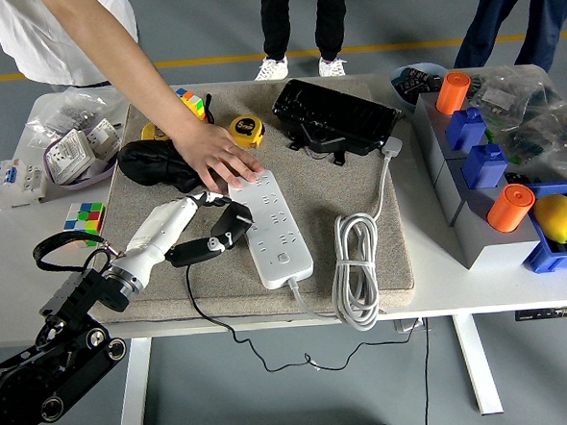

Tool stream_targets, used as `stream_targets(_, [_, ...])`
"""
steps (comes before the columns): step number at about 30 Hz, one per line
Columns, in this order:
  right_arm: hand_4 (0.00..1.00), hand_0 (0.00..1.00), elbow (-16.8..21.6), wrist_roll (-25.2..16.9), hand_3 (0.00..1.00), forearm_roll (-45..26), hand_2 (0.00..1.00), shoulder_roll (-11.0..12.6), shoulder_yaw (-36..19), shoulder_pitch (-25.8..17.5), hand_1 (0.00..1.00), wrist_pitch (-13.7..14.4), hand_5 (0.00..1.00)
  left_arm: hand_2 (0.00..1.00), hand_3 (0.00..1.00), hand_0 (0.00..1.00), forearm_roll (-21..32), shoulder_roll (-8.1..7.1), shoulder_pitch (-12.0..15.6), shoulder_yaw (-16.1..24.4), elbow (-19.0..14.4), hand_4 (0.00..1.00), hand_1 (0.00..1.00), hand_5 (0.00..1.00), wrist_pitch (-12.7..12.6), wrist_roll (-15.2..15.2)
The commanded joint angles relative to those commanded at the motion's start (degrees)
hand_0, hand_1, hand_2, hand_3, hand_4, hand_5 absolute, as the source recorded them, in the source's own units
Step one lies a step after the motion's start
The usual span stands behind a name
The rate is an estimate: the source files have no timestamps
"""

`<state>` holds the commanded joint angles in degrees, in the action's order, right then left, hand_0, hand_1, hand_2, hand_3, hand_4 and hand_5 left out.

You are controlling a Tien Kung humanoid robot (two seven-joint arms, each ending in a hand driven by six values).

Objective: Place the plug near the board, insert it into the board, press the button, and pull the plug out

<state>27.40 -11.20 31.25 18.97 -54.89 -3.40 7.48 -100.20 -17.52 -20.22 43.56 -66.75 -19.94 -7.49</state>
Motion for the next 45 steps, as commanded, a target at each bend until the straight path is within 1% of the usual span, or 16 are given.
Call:
stream_targets(11, [0.667, 0.613, 0.0, 0.0, 0.536, 0.0, 0.571, 0.1, 0.2, 0.1, 0.612, 0.0, 0.196, 0.784, 0.760, 0.755, 0.1, 0.19, -0.5, -1.4, -0.3, 0.817, 0.791, 0.813, -0.1, -0.3])
stream_targets(25, [0.668, 0.614, 0.0, -0.1, 0.537, -0.1, 0.570, 0.3, 0.6, 0.2, 0.610, 0.0, 0.189, 0.773, 0.749, 0.747, 0.0, -0.17, -1.0, -2.3, -1.0, 0.815, 0.785, 0.810, 0.2, -0.6])
stream_targets(32, [0.667, 0.613, 0.0, -0.1, 0.536, 0.0, 0.570, 0.3, 0.6, 0.0, 0.610, 0.0, 0.189, 0.773, 0.747, 0.745, -0.1, 0.36, -2.5, -3.9, -0.9, 0.816, 0.783, 0.808, 0.7, 0.3])
stream_targets(38, [0.666, 0.612, 0.0, -0.1, 0.536, 0.0, 0.570, 0.2, 0.4, 0.0, 0.610, 0.0, 0.188, 0.769, 0.745, 0.738, -0.2, 0.90, -4.1, -5.9, -0.7, 0.816, 0.780, 0.806, 1.0, 0.8])
stream_targets(45, [0.667, 0.614, -0.2, -0.1, 0.536, -0.1, 0.570, 0.0, 0.3, 0.0, 0.610, 0.0, 0.188, 0.767, 0.741, 0.733, -0.5, 1.19, -5.0, -6.6, -0.8, 0.817, 0.778, 0.804, 1.2, 1.4])
